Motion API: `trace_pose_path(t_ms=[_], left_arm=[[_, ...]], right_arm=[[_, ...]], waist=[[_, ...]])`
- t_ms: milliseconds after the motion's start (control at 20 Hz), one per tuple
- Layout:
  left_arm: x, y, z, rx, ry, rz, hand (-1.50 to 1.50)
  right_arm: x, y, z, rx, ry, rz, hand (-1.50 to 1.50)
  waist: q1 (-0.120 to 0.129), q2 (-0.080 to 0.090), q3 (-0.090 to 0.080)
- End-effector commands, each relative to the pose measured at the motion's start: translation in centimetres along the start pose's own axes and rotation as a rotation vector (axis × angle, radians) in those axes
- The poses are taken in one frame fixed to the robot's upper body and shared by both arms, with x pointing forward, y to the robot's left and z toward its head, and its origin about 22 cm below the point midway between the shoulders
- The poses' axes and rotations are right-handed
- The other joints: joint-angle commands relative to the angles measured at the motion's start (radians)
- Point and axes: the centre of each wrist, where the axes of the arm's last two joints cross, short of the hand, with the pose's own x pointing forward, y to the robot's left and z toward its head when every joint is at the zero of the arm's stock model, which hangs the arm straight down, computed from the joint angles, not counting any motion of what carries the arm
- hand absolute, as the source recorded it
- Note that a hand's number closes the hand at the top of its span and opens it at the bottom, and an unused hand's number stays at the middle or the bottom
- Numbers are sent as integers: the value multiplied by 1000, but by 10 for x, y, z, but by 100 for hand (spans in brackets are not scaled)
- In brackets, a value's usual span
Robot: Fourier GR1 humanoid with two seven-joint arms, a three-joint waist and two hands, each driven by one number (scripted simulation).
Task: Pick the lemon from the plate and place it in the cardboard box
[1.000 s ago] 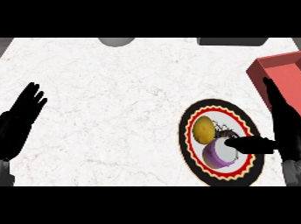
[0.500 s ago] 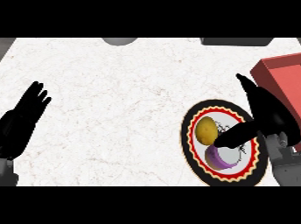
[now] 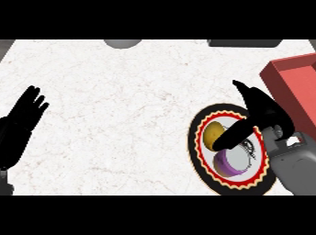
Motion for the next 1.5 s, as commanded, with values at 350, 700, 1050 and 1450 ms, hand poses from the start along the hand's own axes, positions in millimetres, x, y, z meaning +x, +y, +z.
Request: trace_pose_path(t_ms=[350,700,1050,1450], left_arm=[[-1,-4,2,3,0,-7,0],[-20,-5,11,8,2,8,0],[5,-18,16,-12,3,14,0],[1,6,4,12,5,-1,0]], right_arm=[[19,12,0,47,215,74,-150],[39,8,1,20,186,74,-150],[31,11,-14,37,213,145,-150],[30,28,-25,65,247,158,-150]], waist=[[-12,-1,1],[1,2,1],[1,-1,3],[-8,2,2]])
